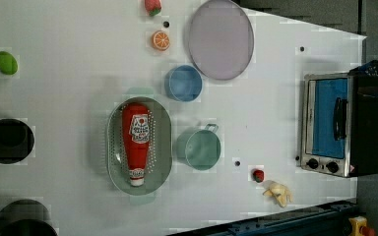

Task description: Pick ketchup from strainer and place it on the table

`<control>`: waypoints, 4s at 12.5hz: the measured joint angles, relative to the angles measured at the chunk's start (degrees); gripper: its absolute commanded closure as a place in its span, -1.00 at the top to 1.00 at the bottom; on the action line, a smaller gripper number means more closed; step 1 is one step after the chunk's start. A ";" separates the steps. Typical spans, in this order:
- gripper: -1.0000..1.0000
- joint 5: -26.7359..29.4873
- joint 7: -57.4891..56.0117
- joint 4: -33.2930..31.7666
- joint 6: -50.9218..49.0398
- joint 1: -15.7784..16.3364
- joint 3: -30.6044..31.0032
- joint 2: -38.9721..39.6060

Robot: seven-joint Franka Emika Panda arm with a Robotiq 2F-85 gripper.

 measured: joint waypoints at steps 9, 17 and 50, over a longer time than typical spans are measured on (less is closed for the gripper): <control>1.00 0.35 -0.37 -3.08 -2.80 -4.22 11.27 -10.95; 1.00 0.56 -0.11 -7.55 5.04 1.70 36.36 5.93; 0.21 -15.61 18.37 -16.45 32.89 2.74 40.84 20.11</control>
